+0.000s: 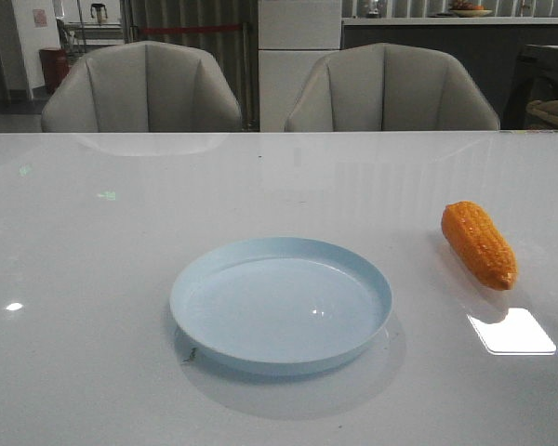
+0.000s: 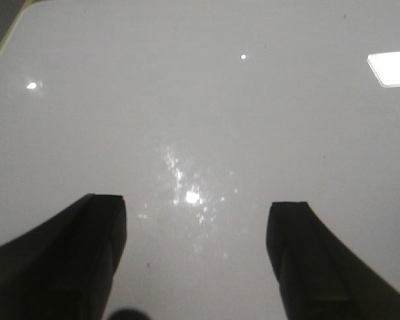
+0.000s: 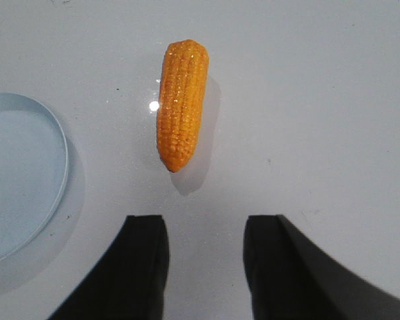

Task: Place corn on plate with both arms
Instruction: 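Move the right gripper above the orange corn cob, then lower the right gripper around the corn and close it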

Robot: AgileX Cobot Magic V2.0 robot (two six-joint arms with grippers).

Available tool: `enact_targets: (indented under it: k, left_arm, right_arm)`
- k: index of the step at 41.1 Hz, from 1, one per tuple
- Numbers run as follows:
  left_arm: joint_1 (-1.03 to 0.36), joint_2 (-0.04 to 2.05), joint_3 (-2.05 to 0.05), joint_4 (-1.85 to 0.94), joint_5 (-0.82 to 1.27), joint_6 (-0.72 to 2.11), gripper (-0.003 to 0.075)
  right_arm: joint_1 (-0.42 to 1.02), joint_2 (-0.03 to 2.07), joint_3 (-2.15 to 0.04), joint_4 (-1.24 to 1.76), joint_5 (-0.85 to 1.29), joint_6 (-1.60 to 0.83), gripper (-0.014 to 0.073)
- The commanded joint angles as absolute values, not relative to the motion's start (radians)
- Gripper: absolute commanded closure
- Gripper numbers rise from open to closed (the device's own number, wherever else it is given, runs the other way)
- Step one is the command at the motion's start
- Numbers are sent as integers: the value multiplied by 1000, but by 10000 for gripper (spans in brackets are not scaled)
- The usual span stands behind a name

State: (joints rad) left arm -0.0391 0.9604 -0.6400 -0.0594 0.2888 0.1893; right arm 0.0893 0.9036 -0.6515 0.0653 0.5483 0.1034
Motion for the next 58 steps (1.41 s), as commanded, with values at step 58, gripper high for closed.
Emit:
enact_targets:
  k: [58]
  left_arm:
    - [-37,869,-548,-57,136,181,213]
  right_arm:
    - [131,1920,-1627,69,959,39,198]
